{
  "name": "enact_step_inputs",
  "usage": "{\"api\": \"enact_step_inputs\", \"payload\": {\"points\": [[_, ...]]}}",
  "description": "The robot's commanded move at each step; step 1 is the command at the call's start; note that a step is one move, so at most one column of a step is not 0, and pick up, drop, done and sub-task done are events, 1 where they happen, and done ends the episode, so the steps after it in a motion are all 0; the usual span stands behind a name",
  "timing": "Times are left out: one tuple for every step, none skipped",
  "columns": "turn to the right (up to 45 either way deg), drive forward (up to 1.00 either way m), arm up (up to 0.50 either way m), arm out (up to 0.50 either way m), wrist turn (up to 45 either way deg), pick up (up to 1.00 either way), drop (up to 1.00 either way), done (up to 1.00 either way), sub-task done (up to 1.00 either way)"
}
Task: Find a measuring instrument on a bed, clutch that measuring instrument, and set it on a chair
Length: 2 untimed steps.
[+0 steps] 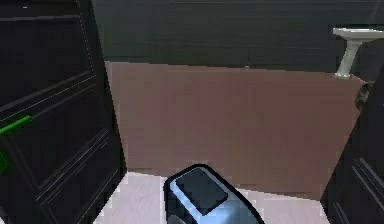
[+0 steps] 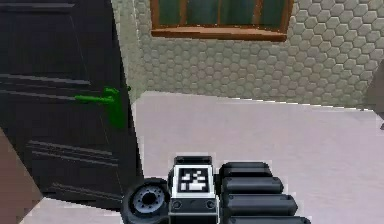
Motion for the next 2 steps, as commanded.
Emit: {"api": "enact_step_inputs", "payload": {"points": [[0.0, 1.0, 0.0, 0.0, 0.0, 0.0, 0.0, 0.0, 0.0], [0.0, 0.65, 0.0, 0.0, 0.0, 0.0, 0.0, 0.0, 0.0]]}}
